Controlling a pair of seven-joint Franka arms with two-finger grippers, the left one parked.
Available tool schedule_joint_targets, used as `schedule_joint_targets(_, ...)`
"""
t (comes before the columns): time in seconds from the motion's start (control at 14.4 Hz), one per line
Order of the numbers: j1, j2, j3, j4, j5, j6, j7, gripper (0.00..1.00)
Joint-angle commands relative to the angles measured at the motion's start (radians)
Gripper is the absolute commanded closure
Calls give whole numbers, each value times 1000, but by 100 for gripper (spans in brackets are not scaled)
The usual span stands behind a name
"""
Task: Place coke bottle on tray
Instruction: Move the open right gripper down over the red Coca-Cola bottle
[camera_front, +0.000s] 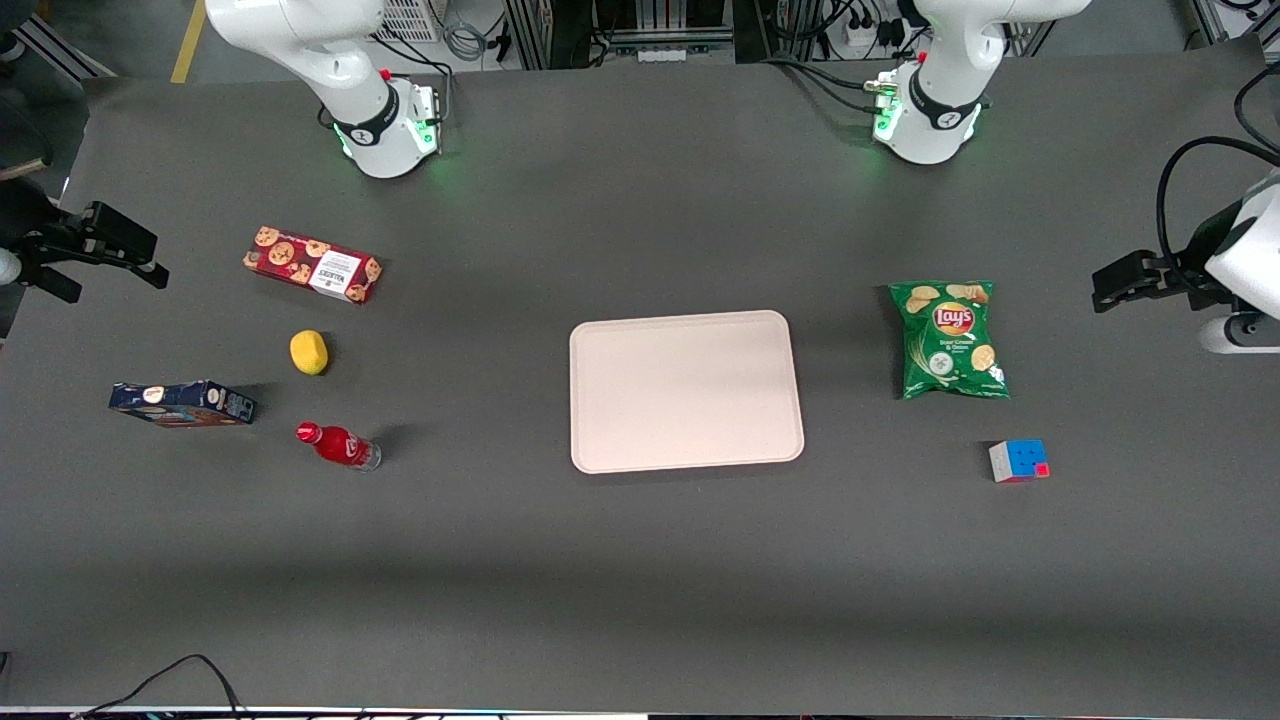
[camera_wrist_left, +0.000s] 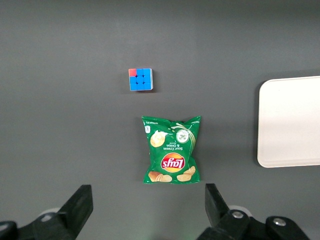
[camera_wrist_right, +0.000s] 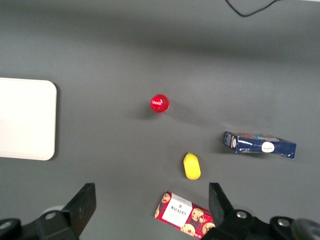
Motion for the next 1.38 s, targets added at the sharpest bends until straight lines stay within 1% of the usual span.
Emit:
schedule_joint_targets(0.0, -3, 20, 1, 31, -11, -46, 10, 0)
schedule_joint_targets(0.07, -1, 20, 2, 29, -11, -69, 13, 0)
schedule_joint_targets(0.21, 0, 28, 14, 41, -11, -69, 22, 0)
schedule_joint_targets(0.35, 15, 63, 16, 48, -2, -29, 22, 0)
schedule_joint_targets(0.42, 20, 91, 31, 45, -3, 13, 25, 0)
schedule_joint_targets(0.48, 19, 127, 66, 40, -5, 55, 28, 0)
schedule_joint_targets(0.55, 18, 184, 83, 35, -11, 110, 46, 0)
schedule_joint_targets(0.69, 18, 258, 97, 5, -14, 210, 48, 0)
schedule_joint_targets(0.76, 18, 273, 99, -30, -17, 263, 48, 0)
schedule_joint_targets(0.83, 20, 290, 105, -64, -47, 317, 48, 0)
schedule_joint_targets(0.9, 19, 310, 111, -90, -92, 362, 46, 0)
schedule_joint_targets(0.97, 18, 325, 116, -115, -109, 386, 45, 0)
schedule_joint_targets(1.11, 15, 347, 116, -164, -112, 437, 42, 0)
schedule_joint_targets(1.32, 3, 350, 116, -256, -115, 567, 34, 0)
